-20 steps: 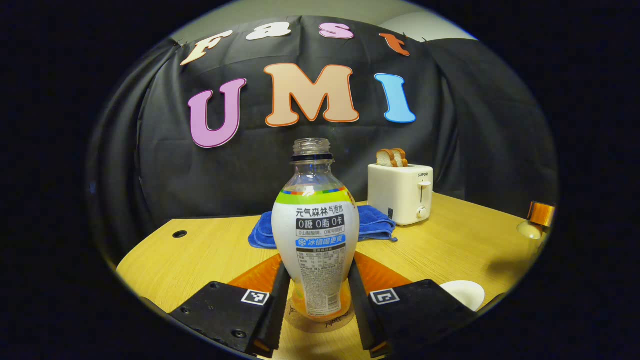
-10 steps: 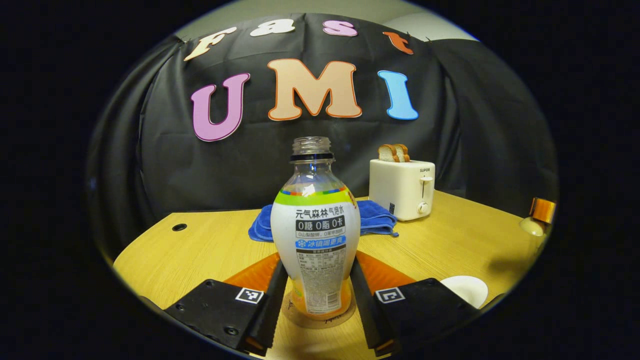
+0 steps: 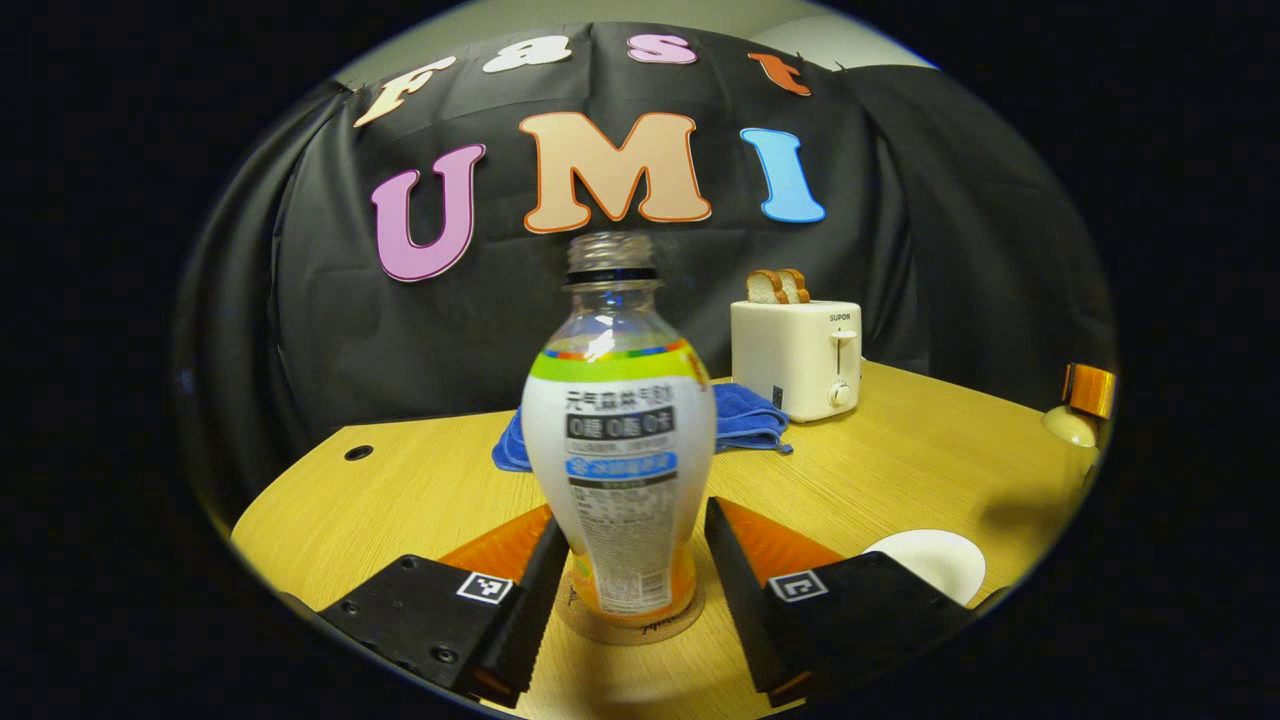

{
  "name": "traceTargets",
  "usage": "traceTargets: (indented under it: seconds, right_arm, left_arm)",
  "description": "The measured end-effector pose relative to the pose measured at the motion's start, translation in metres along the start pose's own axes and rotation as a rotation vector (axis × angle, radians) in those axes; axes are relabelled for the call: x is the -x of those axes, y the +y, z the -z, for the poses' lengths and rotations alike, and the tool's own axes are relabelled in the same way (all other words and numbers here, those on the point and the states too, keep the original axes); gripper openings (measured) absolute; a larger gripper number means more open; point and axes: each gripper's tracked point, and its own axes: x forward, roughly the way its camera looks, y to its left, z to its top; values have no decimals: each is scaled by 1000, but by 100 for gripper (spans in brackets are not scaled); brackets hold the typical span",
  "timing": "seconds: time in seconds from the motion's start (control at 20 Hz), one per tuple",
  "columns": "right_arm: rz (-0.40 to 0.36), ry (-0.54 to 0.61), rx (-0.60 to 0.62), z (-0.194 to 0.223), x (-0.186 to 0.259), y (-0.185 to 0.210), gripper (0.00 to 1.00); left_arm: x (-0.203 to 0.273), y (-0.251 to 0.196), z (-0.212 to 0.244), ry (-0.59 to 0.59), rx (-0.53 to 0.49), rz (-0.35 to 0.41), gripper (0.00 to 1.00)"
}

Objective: Open the teacup lid with one hand, grasp the water bottle and pour water into the teacup with the other hand; after pouring, place the water bottle on the coaster and then close the teacup lid.

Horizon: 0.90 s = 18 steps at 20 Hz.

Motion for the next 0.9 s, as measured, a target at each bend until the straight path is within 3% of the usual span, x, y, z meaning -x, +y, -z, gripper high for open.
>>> traceTargets:
  seconds: [0.05,0.25,0.45,0.9]
  right_arm:
    - [0,3,-1,1,-1,0,26]
    - [-6,4,-3,3,0,5,26]
    - [-42,15,2,10,-1,29,26]
    - [-118,35,63,38,-9,84,26]
  left_arm:
    - [0,2,1,4,-2,-3,82]
    - [0,5,1,-6,1,-17,84]
    - [9,10,-1,-28,24,-30,96]
    - [57,20,-26,-119,-10,-58,96]
